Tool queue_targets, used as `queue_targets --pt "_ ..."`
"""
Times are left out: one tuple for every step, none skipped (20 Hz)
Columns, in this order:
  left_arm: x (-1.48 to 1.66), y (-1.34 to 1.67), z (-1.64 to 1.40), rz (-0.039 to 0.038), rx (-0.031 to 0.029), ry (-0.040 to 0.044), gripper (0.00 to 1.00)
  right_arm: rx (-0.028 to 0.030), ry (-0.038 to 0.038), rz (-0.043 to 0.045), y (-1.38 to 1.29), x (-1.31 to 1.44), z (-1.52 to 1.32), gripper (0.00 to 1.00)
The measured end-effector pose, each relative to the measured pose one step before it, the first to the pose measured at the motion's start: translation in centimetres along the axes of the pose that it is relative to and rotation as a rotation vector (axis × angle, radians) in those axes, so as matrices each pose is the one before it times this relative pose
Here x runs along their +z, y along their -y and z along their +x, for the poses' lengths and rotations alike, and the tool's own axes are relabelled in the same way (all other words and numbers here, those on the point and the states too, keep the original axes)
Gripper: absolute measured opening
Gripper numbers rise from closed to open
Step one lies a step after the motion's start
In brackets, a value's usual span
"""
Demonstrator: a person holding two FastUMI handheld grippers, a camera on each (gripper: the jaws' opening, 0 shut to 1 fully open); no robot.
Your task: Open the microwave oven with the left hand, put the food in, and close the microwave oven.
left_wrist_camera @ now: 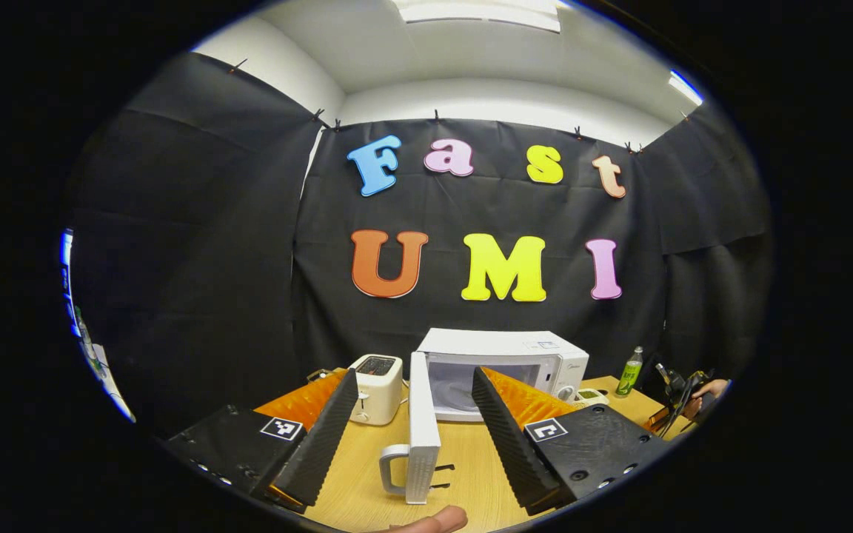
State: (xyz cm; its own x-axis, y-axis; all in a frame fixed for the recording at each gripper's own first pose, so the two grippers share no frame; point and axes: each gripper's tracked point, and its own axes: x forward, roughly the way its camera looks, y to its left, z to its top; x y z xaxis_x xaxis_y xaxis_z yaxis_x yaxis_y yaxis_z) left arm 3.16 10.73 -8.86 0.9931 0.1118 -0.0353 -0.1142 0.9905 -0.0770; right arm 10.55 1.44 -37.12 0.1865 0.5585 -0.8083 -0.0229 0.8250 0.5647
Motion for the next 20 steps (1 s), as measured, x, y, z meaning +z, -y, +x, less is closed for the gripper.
queue_targets --pt "0.146 -0.172 -0.324 -0.00853 -0.00680 0.00241 0.92 -0.00247 0.01636 0.00983 -0.475 -0.235 -0.079 0.00" --pt "0.065 -0.255 -0.154 -0.00361 -0.00192 0.00370 0.92 -0.00227 0.01613 0.01341 -0.566 -0.097 0.106 0.04" --pt "0.222 -0.654 -0.323 -0.00046 0.00765 0.01298 0.92 -0.00165 0.01381 0.01097 -0.675 -0.247 0.097 0.04" --pt "0.328 -0.679 -0.207 0.00126 0.00791 0.01285 0.92 -0.00190 0.01570 0.01339 -0.692 -0.055 0.263 0.04" --pt "0.073 -0.511 -0.268 0.00272 0.00437 0.00910 0.93 0.00002 0.01742 0.01653 -0.815 -0.168 0.350 0.04" --pt "0.052 -0.418 -0.136 -0.00015 0.00382 0.00635 0.93 0.00807 0.02517 0.01128 -1.020 0.072 0.555 0.00" --pt "-0.061 -0.297 -0.152 -0.00191 -0.00028 0.00073 0.93 0.01058 0.01736 0.00389 -1.121 -0.046 0.677 0.04" --pt "-0.151 -0.264 -0.180 0.00175 -0.00601 -0.00162 0.93 0.01464 0.01120 0.01693 -1.228 -0.256 0.765 0.04" --pt "-0.082 -0.096 -0.112 0.00589 -0.00559 -0.00099 0.93 0.01638 0.01036 0.02301 -1.312 -0.359 0.602 0.04" --pt "-0.014 -0.451 -0.083 0.00704 0.00368 -0.00141 0.93 0.01333 0.01155 0.01703 -1.185 -0.186 0.815 0.04" --pt "-0.047 -0.521 -0.058 0.00786 0.00755 -0.00011 0.93 0.00693 0.02066 0.01761 -1.107 -0.065 0.760 0.04" --pt "-0.066 -0.317 -0.191 0.00817 0.00034 0.00444 0.93 -0.00016 0.01553 0.01080 -0.903 -0.005 1.037 0.04" --pt "0.005 -0.056 -0.091 0.00565 -0.00259 0.00553 0.93 -0.00114 0.01865 0.01778 -0.822 -0.041 1.049 0.04" --pt "-0.102 -0.123 0.102 0.00276 -0.00314 0.00419 0.93 -0.00098 0.01332 0.02222 -0.719 0.086 1.152 0.04" --pt "-0.153 -0.080 -0.088 0.00137 -0.00272 0.00225 0.93 0.00001 0.01290 0.02679 -0.784 -0.119 1.011 0.04" --pt "-0.149 -0.143 -0.060 0.00121 -0.00422 0.00125 0.93 0.01026 0.01680 0.01748 -0.865 0.107 1.048 0.04" --pt "-0.058 -0.070 -0.046 0.00216 -0.00268 0.00177 0.93 0.01718 0.02469 0.01630 -0.812 0.245 1.142 0.04" --pt "0.003 -0.140 0.160 0.00268 0.00127 0.00247 0.93 0.02359 0.03122 0.02700 -0.838 0.351 1.052 0.04" --pt "-0.101 -0.200 0.080 0.00240 0.00172 0.00059 0.93 0.01661 0.03247 0.03138 -0.759 0.145 0.950 0.04" --pt "-0.087 -0.085 0.086 0.00261 -0.00141 -0.00080 0.93 0.00771 0.03204 0.03098 -0.536 0.227 0.987 0.04"
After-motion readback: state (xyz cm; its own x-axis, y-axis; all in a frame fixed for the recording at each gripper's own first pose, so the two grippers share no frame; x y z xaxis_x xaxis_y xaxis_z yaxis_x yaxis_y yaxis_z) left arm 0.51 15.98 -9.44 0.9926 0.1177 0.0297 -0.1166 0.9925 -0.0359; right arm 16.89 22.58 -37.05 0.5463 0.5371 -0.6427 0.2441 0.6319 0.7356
